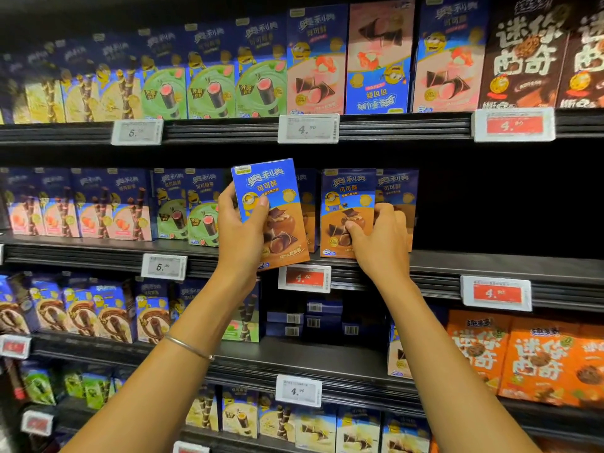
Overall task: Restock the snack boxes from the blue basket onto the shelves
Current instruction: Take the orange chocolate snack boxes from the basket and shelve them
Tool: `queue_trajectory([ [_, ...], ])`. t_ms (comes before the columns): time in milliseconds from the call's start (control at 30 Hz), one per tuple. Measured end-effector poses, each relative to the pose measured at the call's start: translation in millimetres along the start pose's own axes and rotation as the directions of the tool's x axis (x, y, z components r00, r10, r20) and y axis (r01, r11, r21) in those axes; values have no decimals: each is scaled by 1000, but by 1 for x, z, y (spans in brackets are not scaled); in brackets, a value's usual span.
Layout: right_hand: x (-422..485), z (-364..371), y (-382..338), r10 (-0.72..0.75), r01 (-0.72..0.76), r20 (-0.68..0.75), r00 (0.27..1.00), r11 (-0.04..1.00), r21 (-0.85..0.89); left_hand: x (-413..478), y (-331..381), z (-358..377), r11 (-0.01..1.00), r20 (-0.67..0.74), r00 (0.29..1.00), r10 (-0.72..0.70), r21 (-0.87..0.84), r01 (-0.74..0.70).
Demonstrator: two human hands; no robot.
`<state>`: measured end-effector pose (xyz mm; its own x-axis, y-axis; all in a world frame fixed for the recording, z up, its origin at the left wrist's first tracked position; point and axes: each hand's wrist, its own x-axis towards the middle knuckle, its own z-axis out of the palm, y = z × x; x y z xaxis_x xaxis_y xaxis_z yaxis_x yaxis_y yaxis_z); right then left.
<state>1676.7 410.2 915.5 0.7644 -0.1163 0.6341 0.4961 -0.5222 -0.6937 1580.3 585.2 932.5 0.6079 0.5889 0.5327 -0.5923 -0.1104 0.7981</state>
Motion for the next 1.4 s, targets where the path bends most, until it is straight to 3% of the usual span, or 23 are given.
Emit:
queue_trajectory([
  [400,6,9,-5,9,-8,4,1000,994,-113,-4,-1,3,1000,24,1000,-6,-24,7],
  [700,5,7,-5,18,-18,4,1000,997,-76,-9,-2,4,999,36,999,1,-40,1],
  [867,-12,-6,-10,-72,89,-93,993,978,188,-11,-2,7,998,53,998,-15,-58,18],
  [967,-25,-14,-18,-161,143,11,987,906,398,-14,-3,13,995,74,997,-15,-97,22],
  [1067,-34,-18,-21,-233,143,183,955,904,404,-17,-4,24,988,117,993,-10,-151,27],
  [1200,-34,-29,-17,-255,157,190,948,895,417,-20,-4,40,986,171,985,-2,-165,30],
  [1300,-27,-41,-8,-220,144,140,966,898,416,-18,-8,47,994,235,972,19,-111,7],
  [1400,-15,-57,8,-135,107,36,990,896,430,-12,-14,45,964,207,965,162,175,-200],
])
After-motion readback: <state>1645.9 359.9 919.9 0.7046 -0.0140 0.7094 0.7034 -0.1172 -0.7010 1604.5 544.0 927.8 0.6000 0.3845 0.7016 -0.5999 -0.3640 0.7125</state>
